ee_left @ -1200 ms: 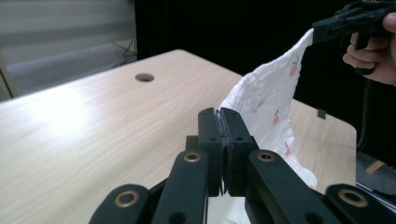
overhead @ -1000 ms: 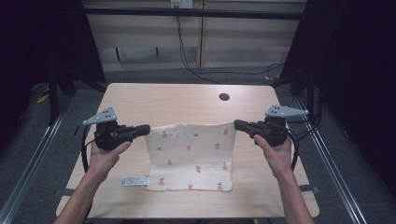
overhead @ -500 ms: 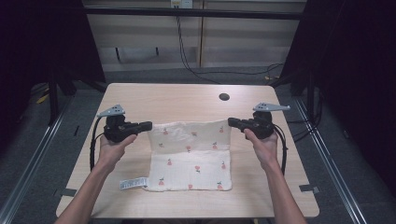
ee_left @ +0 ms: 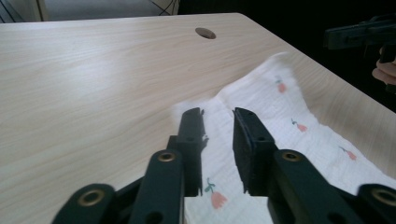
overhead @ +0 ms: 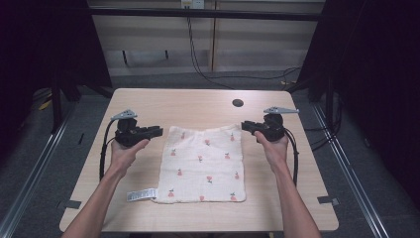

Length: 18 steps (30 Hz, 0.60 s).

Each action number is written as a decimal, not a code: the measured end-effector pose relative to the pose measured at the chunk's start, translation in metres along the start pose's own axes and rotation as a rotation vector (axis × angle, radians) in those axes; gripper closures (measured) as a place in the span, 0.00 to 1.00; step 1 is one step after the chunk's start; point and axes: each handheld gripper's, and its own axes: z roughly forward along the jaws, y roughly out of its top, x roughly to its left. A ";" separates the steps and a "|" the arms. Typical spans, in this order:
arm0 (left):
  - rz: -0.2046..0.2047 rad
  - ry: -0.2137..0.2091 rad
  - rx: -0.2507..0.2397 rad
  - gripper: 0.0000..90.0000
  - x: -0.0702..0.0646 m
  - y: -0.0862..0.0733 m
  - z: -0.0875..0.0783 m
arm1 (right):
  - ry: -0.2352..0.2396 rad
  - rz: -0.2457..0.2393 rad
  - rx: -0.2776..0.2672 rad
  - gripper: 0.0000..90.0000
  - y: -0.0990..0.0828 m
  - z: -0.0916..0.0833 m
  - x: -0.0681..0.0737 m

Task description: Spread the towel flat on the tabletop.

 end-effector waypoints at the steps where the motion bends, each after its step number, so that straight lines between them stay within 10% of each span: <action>1: 0.000 -0.002 0.001 0.76 0.000 -0.001 -0.002 | -0.005 -0.009 0.007 0.84 0.000 -0.002 0.001; 9: 0.048 -0.044 0.038 0.77 -0.017 -0.018 -0.023 | 0.037 -0.095 0.051 0.76 -0.010 -0.031 0.021; 18: 0.121 -0.098 0.106 0.74 -0.049 -0.040 -0.054 | 0.141 -0.177 0.222 0.65 -0.057 -0.055 0.054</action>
